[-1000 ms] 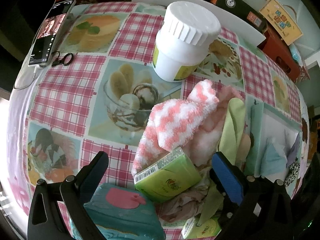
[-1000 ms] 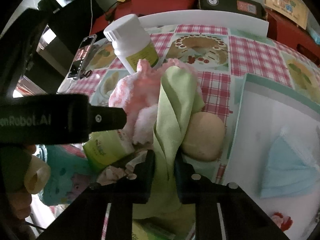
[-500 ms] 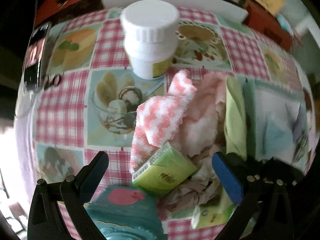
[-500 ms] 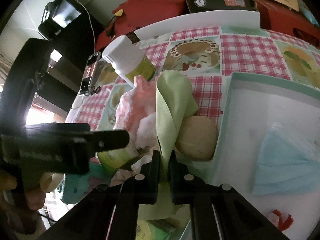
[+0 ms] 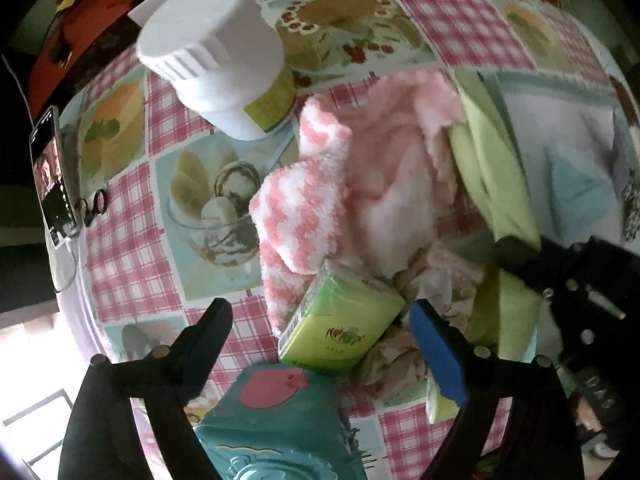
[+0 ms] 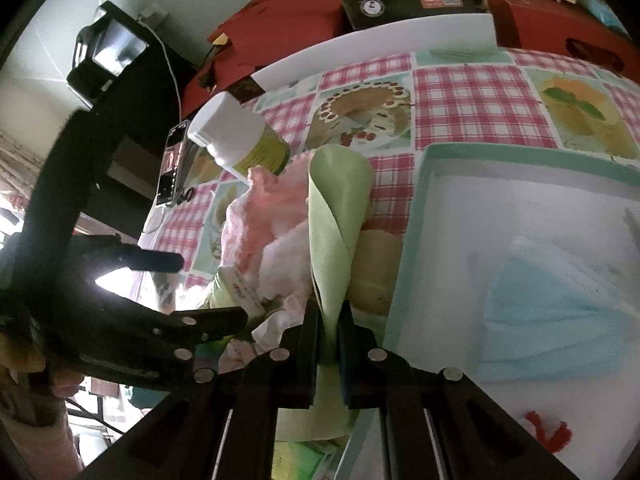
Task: Organize soft objects
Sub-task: 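Grasp the light green cloth with the right gripper while the left gripper grasps the green tissue pack, then carry the tissue pack in the left gripper while the right gripper carries the green cloth over the tray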
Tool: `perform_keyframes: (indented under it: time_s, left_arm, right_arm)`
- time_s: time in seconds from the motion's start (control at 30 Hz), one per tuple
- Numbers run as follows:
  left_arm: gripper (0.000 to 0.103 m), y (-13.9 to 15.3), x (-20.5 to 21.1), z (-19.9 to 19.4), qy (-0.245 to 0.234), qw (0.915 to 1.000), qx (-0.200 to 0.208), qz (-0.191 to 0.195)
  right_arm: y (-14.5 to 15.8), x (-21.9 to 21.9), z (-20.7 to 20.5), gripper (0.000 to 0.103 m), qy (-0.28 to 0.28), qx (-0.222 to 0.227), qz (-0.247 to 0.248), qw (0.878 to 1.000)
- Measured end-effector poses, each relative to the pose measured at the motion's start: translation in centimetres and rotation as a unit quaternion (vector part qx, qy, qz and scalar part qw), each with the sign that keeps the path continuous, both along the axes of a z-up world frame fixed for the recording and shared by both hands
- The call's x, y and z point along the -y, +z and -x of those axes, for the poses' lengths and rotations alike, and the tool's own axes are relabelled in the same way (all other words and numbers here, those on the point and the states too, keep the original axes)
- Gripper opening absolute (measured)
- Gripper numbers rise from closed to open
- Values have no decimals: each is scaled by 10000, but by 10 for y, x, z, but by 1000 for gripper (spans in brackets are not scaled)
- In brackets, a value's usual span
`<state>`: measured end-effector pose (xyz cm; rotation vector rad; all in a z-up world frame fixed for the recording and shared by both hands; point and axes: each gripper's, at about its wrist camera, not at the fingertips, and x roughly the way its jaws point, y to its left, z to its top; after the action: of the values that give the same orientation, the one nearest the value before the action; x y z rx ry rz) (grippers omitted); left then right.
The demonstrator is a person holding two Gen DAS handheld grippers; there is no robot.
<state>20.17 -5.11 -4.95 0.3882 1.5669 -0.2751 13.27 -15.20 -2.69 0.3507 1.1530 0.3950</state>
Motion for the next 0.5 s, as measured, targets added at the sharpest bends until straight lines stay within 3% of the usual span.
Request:
perform_keyframes:
  time_s: [0.13,0.2,0.5]
  left_arm:
    - [87,-9,13,5,-87,9999,-36,-69]
    - [69,-15,18,5,-70,9999,-100,-80]
    - [57,-22,10,5,263,9995,-120,130]
  right_arm:
    - [2,3,1,9,-31,14,-25,10000]
    - [2,2,1,9,-32,16,-26,10000]
    - [1,2,2,9,-47,2,-14,10000]
